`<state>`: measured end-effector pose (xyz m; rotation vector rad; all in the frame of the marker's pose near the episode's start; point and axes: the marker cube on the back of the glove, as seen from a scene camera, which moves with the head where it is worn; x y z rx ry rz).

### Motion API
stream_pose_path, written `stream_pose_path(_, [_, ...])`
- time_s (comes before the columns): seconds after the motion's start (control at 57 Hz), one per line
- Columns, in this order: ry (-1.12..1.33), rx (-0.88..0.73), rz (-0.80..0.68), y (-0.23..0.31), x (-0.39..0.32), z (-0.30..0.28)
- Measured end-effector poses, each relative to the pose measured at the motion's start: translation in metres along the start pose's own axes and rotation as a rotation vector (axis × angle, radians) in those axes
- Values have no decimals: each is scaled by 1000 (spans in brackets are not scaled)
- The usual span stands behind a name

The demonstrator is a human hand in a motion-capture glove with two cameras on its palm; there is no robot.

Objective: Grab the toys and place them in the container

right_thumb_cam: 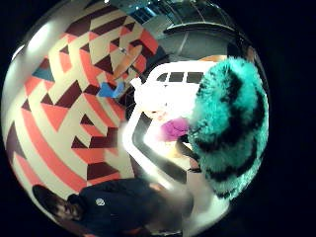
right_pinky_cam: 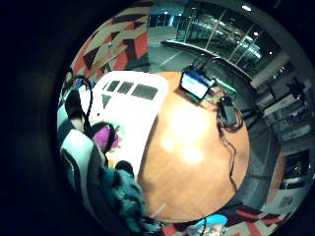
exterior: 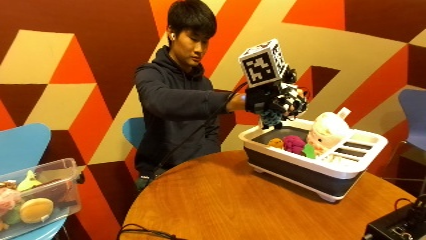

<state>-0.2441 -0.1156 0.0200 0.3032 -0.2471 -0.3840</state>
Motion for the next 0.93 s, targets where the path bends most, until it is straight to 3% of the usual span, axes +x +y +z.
stream_pose_path(0.105, [-20,5,1,-10,-9,17])
stream_pose_path(0.298, [-46,-133,11,-9,-9,38])
stream_pose_path(0.561, [-176,38,49,3,7,-7])
stream_pose_path(0.93, [-28,0,55,64,51,-60])
